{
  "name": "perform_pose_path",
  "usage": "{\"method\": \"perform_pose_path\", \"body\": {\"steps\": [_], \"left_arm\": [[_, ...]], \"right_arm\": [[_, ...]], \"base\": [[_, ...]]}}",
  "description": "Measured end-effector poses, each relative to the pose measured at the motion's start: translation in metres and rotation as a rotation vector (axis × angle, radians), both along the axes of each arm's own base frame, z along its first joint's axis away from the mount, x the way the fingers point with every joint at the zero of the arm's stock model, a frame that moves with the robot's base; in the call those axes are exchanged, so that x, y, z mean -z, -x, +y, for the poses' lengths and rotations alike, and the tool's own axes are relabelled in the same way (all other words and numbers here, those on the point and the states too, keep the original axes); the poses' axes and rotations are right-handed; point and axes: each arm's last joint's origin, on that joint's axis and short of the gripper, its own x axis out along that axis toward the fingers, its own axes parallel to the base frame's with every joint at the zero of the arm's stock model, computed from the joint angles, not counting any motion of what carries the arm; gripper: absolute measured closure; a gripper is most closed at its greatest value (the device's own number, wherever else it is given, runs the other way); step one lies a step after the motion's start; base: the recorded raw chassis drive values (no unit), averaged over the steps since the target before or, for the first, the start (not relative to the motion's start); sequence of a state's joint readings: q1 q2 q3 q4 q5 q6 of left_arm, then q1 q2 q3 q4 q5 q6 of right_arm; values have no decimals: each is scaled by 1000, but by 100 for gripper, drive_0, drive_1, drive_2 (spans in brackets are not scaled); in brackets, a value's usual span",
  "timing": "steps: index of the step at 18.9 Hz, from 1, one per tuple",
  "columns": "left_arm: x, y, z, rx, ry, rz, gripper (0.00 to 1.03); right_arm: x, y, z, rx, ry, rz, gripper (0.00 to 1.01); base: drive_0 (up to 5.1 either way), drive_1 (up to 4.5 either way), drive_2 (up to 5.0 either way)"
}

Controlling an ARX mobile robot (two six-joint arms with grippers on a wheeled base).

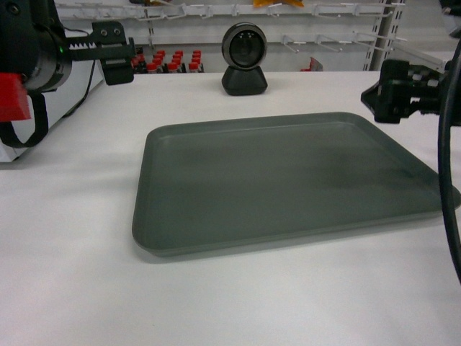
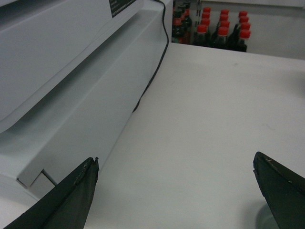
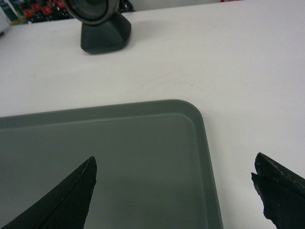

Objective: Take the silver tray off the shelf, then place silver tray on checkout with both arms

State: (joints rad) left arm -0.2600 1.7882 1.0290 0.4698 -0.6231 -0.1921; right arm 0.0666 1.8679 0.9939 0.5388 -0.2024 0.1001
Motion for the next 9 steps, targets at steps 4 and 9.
{"method": "perform_pose_path", "body": {"steps": [4,9], "left_arm": [[-34,26,-8,70,44,-96,5],[-50,55,-18,72,7,-111,5]], "right_arm": [[-38,27,-14,-12,-84,-109,3],[-82,76,-23,-11,-163,-272,5]], "base": [[0,0,0],[0,0,0]]}}
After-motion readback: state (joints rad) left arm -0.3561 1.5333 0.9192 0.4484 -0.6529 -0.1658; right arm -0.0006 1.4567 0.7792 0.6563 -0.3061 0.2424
